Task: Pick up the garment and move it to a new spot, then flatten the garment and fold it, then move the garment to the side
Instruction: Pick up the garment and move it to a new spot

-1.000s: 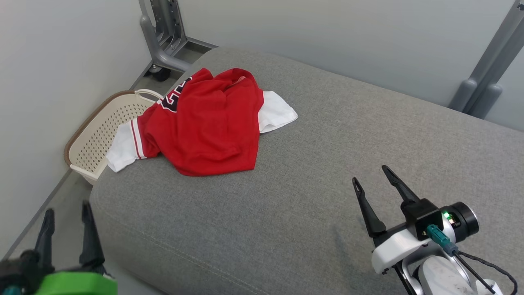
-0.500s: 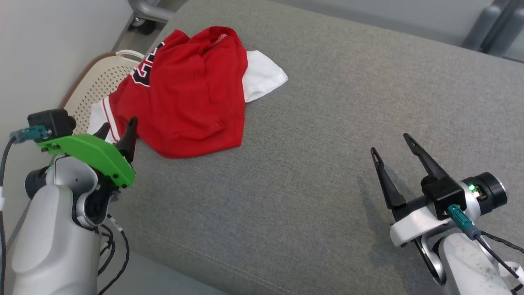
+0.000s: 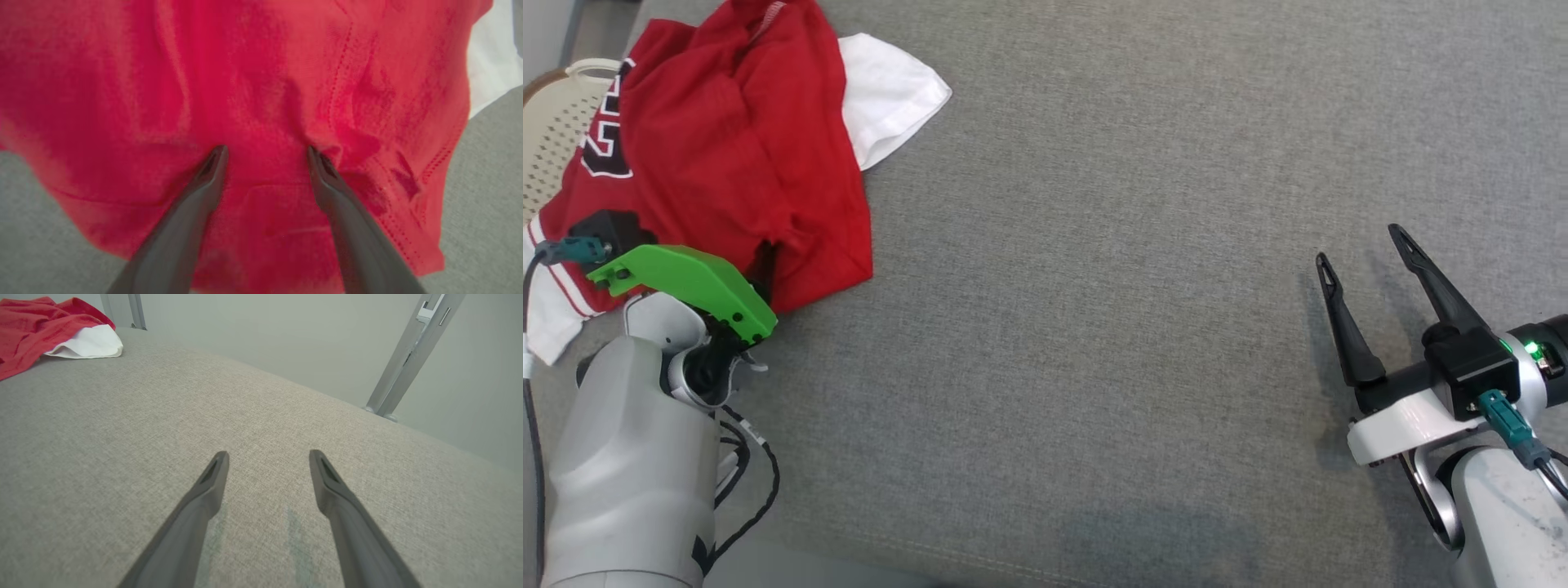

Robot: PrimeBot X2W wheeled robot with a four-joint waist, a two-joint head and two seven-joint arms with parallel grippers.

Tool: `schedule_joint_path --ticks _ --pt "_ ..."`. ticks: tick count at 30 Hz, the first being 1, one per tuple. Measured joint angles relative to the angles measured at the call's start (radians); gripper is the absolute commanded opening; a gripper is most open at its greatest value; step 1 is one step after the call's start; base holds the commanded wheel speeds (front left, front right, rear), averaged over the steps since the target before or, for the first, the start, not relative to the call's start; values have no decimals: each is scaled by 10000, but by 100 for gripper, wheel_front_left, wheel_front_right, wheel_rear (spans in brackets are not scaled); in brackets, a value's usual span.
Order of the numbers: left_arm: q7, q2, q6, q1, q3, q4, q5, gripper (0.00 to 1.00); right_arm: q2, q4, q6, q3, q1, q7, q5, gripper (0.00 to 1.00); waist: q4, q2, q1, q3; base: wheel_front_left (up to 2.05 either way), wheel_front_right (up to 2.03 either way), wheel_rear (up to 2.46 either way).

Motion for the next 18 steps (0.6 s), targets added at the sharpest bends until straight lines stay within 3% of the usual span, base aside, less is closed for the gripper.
schedule_joint_path --ticks 1,2,7,10,14,18 --pt "-140 35 -10 -85 8 174 6 17 -2 -61 0 -27 85 17 0 100 -106 0 0 77 0 0 0" --pt "-247 73 -44 -163 6 364 8 0 4 -94 0 -58 139 52 4 100 -199 0 0 142 0 0 0" --pt "-541 171 -334 -372 -253 683 54 0 123 -134 0 -96 284 128 46 100 -471 0 0 194 0 0 0" --pt "-711 -117 -506 -376 -688 119 -35 0 245 -58 0 -81 305 86 75 100 -494 -1 0 20 0 0 0" --pt "-533 -757 -558 -353 -1674 -1546 -449 0 374 102 0 -67 409 19 92 100 -458 0 0 -250 0 0 0" --pt "184 -573 -575 -129 -2780 -4410 -1250 0 675 382 2 46 458 -134 134 100 -392 -1 -1 -701 0 0 0"
